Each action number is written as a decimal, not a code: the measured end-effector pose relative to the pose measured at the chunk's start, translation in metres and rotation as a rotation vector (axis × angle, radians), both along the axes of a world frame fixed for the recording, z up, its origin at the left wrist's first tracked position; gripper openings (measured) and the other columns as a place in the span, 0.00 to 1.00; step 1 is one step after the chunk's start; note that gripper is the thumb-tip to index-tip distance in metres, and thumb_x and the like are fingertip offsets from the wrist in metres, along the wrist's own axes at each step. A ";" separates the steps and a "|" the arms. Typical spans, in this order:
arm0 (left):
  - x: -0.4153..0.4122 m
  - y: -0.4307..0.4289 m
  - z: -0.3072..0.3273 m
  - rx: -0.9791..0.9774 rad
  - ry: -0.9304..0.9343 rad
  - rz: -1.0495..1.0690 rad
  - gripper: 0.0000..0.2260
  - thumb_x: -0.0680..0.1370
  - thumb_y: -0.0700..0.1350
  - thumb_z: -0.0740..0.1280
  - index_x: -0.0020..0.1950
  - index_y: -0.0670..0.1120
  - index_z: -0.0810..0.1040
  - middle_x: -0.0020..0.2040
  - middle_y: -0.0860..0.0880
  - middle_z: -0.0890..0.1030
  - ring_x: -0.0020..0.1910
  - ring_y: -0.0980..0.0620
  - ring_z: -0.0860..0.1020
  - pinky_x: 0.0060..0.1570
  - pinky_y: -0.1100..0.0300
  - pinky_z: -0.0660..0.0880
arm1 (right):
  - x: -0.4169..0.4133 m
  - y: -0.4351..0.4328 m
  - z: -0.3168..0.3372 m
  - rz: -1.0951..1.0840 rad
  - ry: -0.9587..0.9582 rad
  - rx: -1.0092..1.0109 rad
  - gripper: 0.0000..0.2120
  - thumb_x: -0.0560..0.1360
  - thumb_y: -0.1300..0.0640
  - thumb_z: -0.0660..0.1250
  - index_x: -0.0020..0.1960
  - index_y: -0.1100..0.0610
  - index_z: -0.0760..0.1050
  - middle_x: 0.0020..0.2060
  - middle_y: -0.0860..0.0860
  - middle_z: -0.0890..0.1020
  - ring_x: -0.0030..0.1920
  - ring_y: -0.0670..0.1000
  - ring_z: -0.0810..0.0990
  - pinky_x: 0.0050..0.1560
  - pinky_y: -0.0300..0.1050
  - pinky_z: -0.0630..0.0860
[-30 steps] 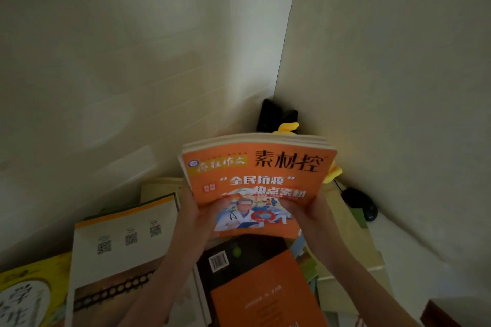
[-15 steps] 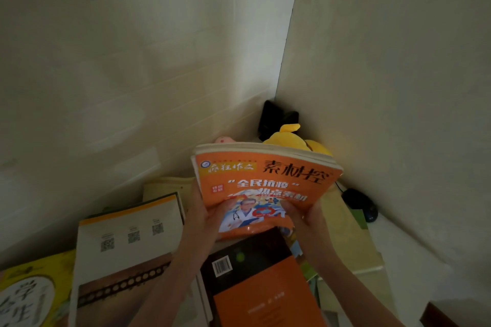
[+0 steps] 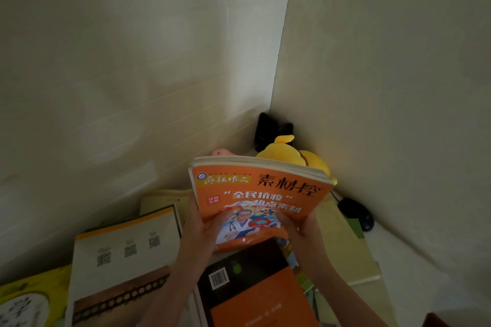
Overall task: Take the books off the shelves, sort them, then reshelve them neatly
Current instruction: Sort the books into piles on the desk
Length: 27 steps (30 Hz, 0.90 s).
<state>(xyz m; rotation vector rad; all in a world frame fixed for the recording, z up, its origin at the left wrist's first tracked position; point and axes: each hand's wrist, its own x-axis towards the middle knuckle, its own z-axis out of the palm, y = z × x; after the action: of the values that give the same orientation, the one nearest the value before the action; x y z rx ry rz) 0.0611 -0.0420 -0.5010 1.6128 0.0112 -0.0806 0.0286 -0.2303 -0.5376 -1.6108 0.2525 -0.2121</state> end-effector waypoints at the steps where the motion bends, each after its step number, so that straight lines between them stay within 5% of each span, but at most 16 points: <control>1: 0.000 0.000 -0.002 0.005 0.003 0.001 0.17 0.75 0.37 0.68 0.54 0.57 0.67 0.48 0.60 0.77 0.39 0.69 0.80 0.32 0.73 0.74 | 0.001 0.000 0.001 0.006 0.000 0.007 0.15 0.76 0.61 0.66 0.62 0.55 0.69 0.54 0.52 0.82 0.52 0.51 0.84 0.48 0.47 0.82; 5: 0.008 0.001 -0.013 0.060 -0.002 -0.021 0.21 0.73 0.37 0.71 0.58 0.56 0.67 0.48 0.61 0.77 0.41 0.71 0.79 0.34 0.74 0.75 | 0.009 0.000 0.006 0.004 0.012 0.099 0.18 0.77 0.62 0.66 0.66 0.57 0.67 0.54 0.54 0.82 0.50 0.53 0.85 0.45 0.48 0.82; 12: 0.038 0.003 -0.033 0.024 0.028 -0.024 0.25 0.69 0.42 0.75 0.64 0.47 0.71 0.54 0.51 0.82 0.52 0.49 0.82 0.46 0.55 0.80 | 0.034 0.003 0.015 -0.009 0.042 0.097 0.15 0.77 0.59 0.66 0.59 0.44 0.68 0.54 0.50 0.82 0.49 0.52 0.85 0.47 0.53 0.83; 18: 0.047 0.001 -0.039 -0.030 -0.020 -0.018 0.26 0.71 0.37 0.74 0.66 0.42 0.69 0.55 0.50 0.80 0.49 0.60 0.82 0.40 0.68 0.77 | 0.047 0.000 0.015 0.022 0.015 0.097 0.17 0.78 0.61 0.66 0.62 0.46 0.68 0.55 0.50 0.81 0.52 0.51 0.84 0.46 0.49 0.82; 22: 0.047 0.001 -0.035 -0.057 -0.035 -0.007 0.35 0.63 0.51 0.75 0.67 0.46 0.68 0.58 0.49 0.79 0.53 0.55 0.81 0.43 0.65 0.79 | 0.054 0.001 0.020 0.057 0.004 0.066 0.18 0.78 0.61 0.65 0.63 0.47 0.67 0.57 0.49 0.80 0.54 0.50 0.83 0.47 0.47 0.82; 24: 0.046 0.000 -0.037 -0.018 -0.046 0.009 0.28 0.69 0.43 0.75 0.66 0.51 0.68 0.58 0.51 0.79 0.53 0.58 0.80 0.44 0.66 0.78 | 0.049 0.000 0.020 0.022 -0.036 0.001 0.22 0.78 0.56 0.67 0.67 0.47 0.61 0.60 0.48 0.76 0.55 0.44 0.80 0.47 0.42 0.81; 27: 0.042 -0.005 -0.032 0.025 -0.095 0.058 0.23 0.74 0.33 0.69 0.64 0.50 0.67 0.55 0.53 0.77 0.48 0.68 0.78 0.42 0.74 0.74 | 0.002 -0.001 -0.005 0.012 -0.128 -0.030 0.43 0.66 0.35 0.72 0.72 0.44 0.54 0.68 0.47 0.66 0.67 0.38 0.68 0.62 0.41 0.73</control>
<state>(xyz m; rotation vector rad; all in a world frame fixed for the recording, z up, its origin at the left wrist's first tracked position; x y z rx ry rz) 0.1031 -0.0471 -0.5329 1.6384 -0.0139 0.0411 0.0309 -0.2317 -0.5422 -1.6206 0.1423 -0.3098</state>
